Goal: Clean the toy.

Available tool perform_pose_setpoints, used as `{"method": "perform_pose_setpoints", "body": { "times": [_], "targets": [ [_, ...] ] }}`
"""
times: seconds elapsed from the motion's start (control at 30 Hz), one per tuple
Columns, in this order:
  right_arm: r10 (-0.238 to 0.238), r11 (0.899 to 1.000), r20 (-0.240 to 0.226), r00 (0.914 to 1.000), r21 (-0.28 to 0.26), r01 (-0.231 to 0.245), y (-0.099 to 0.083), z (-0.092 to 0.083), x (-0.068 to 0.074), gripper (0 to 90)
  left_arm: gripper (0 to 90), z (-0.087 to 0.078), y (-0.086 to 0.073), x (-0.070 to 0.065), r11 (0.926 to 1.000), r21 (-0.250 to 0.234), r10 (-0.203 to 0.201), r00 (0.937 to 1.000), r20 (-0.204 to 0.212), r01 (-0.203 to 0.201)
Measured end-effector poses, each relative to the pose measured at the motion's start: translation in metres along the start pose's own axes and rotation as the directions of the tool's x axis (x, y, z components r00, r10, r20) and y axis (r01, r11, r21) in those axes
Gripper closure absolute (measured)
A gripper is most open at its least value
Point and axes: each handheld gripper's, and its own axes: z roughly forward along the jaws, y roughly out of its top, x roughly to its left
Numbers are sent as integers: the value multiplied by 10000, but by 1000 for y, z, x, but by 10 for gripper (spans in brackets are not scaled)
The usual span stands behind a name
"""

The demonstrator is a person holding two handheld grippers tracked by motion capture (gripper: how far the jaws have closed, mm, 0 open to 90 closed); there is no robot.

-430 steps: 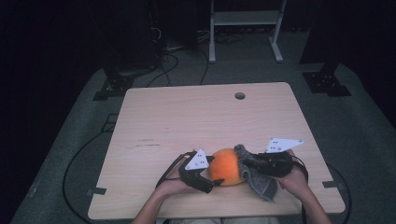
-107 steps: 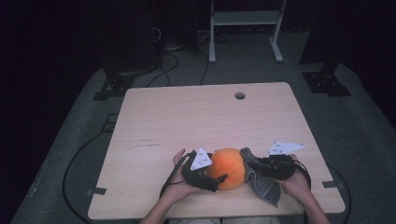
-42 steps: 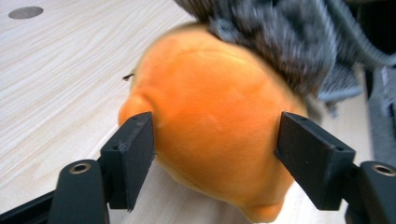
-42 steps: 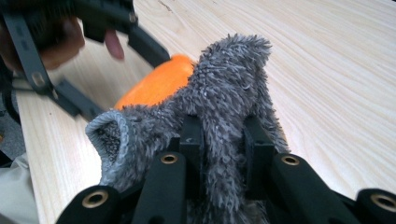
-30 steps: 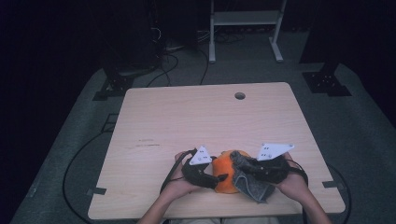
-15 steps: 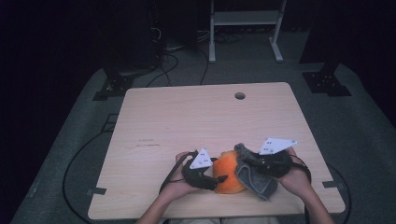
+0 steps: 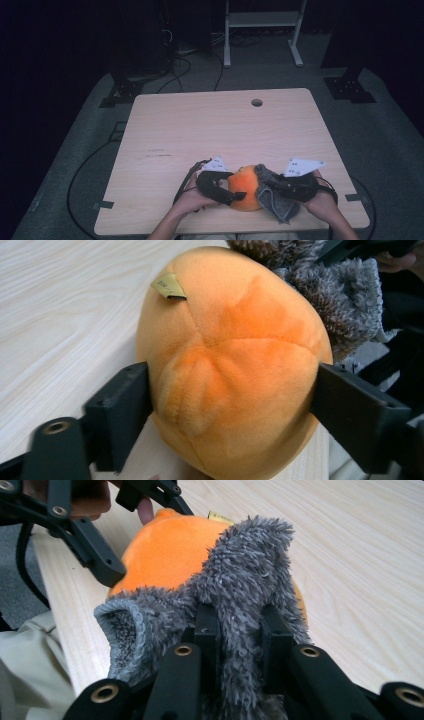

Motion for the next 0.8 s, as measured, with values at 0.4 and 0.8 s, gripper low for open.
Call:
{"method": "perform_pose_setpoints", "body": {
  "times": [0.4,0.8],
  "targets": [
    [158,9991,432,9989,-395,-140,0,-20,-4,740,495,-4,28,-20,9451,-223,3148,9269,-2045,-3259],
    [-976,9946,316,9947,-326,986,40,26,15,738,257,-13,7,3,9805,-511,1814,9738,-1371,-1898]
  ]
}}
